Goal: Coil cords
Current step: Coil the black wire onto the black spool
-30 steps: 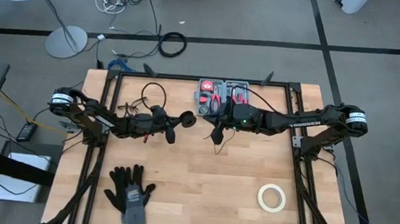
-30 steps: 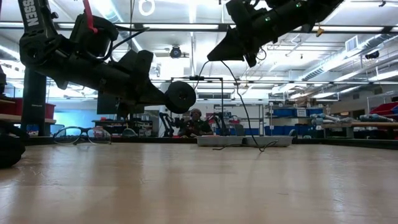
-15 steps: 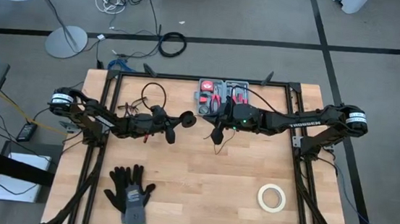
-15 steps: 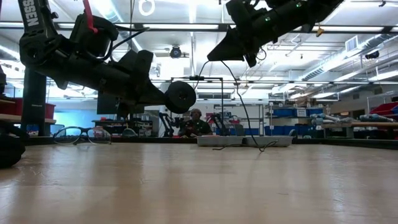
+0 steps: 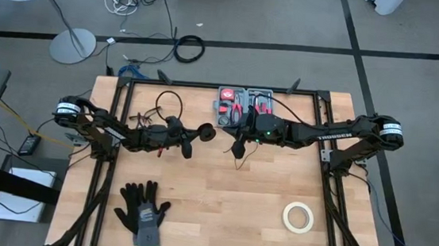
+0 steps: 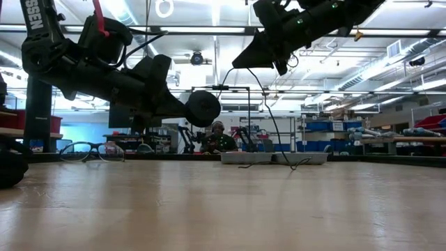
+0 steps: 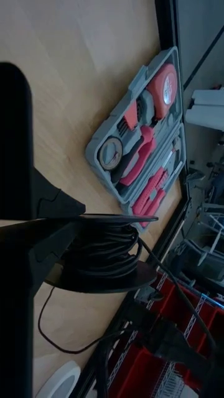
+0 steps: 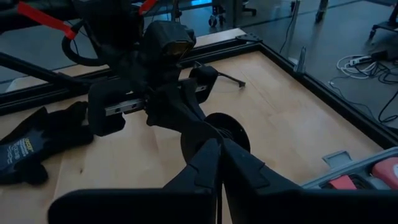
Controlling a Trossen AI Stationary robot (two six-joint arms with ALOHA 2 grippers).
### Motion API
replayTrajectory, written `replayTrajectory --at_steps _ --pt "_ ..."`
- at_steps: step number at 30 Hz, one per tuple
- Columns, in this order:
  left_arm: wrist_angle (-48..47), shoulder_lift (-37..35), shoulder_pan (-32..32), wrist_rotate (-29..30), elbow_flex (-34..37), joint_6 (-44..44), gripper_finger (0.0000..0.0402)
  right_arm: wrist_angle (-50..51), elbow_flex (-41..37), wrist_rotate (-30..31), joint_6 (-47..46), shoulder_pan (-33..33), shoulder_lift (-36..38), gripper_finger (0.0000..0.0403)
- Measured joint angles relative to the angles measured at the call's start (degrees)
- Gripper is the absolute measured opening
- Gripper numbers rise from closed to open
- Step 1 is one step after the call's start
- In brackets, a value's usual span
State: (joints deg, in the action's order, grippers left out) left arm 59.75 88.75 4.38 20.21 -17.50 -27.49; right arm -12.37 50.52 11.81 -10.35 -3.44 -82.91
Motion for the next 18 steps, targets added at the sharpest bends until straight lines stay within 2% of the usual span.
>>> replayTrajectory --at_steps 18 --pt "0.02 0.01 -0.04 -0.44 0.00 0.04 0.0000 -0.02 0.00 0.00 0.00 0.00 0.00 0.0020"
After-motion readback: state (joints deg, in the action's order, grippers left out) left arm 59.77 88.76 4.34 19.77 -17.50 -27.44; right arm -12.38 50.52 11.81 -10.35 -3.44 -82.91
